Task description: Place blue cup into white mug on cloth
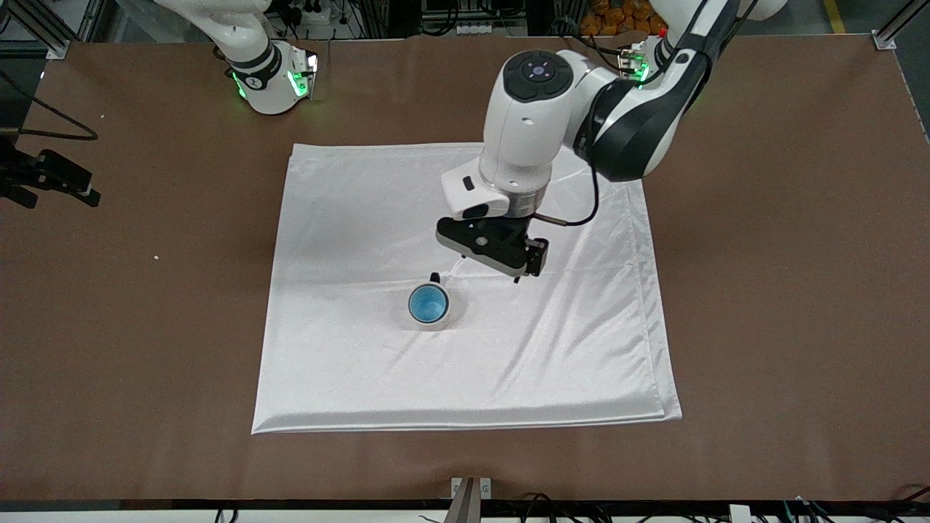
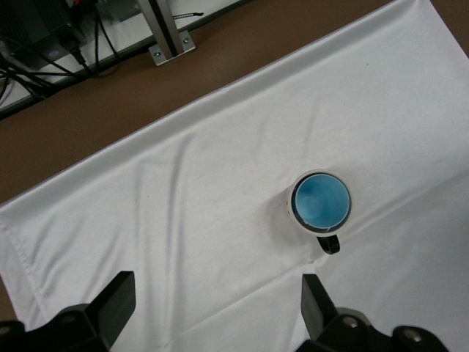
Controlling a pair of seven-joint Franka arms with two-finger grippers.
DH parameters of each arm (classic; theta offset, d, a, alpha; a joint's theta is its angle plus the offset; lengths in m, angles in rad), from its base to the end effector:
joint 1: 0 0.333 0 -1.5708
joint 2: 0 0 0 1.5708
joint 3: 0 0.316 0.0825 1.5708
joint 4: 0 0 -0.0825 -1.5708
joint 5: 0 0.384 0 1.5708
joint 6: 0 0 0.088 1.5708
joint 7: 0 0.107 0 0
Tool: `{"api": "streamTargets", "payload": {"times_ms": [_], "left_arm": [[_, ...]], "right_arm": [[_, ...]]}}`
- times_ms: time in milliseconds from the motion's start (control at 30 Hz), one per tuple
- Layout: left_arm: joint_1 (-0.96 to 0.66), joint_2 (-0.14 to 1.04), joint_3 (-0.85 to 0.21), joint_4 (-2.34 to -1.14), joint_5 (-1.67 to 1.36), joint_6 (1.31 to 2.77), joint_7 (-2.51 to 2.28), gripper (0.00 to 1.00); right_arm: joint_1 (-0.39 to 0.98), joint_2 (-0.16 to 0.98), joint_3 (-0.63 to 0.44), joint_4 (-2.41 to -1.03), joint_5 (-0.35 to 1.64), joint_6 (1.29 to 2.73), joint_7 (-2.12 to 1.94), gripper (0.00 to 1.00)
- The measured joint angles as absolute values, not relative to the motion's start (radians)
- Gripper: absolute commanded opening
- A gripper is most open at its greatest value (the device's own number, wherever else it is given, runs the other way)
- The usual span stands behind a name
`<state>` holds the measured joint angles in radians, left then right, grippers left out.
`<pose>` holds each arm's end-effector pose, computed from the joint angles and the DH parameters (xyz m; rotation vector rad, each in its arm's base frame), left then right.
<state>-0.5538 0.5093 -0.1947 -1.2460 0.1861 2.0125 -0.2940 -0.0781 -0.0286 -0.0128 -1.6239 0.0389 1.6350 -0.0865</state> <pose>0.5646 -0.4633 0.5033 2.9705 -0.7187 0.4210 0.5496 -0.0462 0.6210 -3.1053 0.0095 -0.0668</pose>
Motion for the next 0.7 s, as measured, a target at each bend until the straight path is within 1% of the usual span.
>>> {"api": "streamTargets", "payload": {"times_ms": [400,533,700], "left_arm": [[-0.471,0.249,-0.194,-1.492,0.168,1.99,-0.294,1.0],[-0.437,0.186,-0.193,-1.531,0.116,1.94,-0.294,1.0],[-0.386,0.126,-0.192,-1.548,0.075,1.862,-0.294,1.0]], "right_arm": [[-0.065,-0.027,-0.024,-1.631,0.039,1.635,-0.087,1.0],[-0.059,-0.028,-0.024,-1.631,0.03,1.636,-0.087,1.0],[-0.048,-0.028,-0.024,-1.631,0.014,1.637,-0.087,1.0]]}}
